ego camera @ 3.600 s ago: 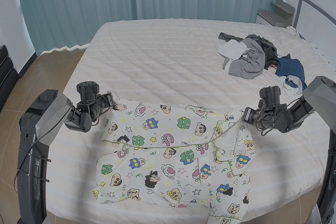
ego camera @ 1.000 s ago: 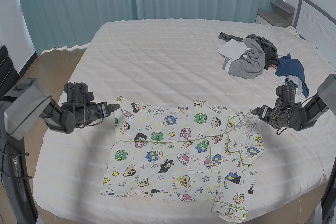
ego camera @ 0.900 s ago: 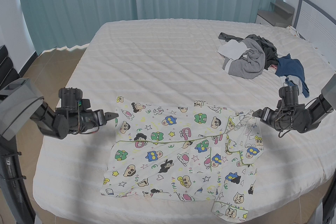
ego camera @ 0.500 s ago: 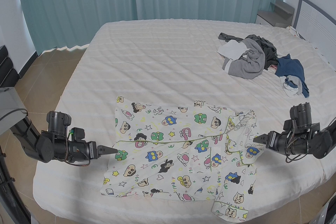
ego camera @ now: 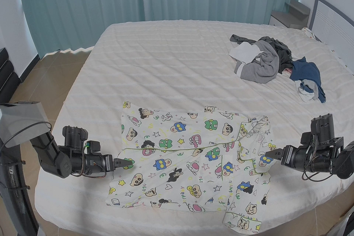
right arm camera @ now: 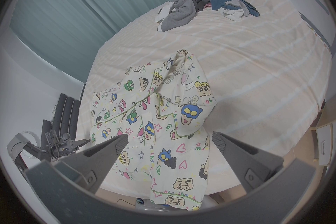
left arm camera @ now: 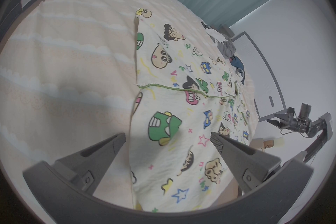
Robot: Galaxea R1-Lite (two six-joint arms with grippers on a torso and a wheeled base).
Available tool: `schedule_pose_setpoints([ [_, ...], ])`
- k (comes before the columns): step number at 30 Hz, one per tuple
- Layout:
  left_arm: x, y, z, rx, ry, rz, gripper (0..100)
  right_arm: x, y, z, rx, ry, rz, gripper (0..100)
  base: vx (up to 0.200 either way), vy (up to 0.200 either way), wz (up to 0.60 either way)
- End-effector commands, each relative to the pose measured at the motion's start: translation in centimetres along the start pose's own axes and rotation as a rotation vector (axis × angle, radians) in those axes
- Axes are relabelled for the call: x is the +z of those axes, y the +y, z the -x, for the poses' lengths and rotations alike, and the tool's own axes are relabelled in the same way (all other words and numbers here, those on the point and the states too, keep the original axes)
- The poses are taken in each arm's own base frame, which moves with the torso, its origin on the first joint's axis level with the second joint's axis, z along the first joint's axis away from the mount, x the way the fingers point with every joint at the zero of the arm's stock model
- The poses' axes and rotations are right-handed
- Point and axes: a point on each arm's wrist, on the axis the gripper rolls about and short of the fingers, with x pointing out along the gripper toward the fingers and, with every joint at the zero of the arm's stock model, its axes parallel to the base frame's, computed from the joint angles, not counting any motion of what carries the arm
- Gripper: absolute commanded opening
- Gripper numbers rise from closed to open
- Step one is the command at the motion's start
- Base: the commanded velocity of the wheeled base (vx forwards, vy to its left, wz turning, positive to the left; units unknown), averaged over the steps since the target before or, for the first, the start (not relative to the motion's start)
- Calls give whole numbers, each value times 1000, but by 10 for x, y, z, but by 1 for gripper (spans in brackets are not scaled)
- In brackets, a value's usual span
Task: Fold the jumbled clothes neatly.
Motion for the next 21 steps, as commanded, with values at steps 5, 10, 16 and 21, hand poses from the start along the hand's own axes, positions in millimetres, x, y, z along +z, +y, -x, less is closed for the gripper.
schedule_pose_setpoints([
  [5,-1,10,-18,10,19,10,100,-2,3,4,16,-7,11,100,0,0,0],
  [10,2,10,-20,1,9,4,100,-3,3,4,16,-5,11,100,0,0,0],
  [16,2,9,-20,0,9,4,0,-3,2,4,14,-1,2,100,0,0,0],
  [21,4,10,-18,7,0,6,0,-4,1,3,12,3,-3,100,0,0,0],
])
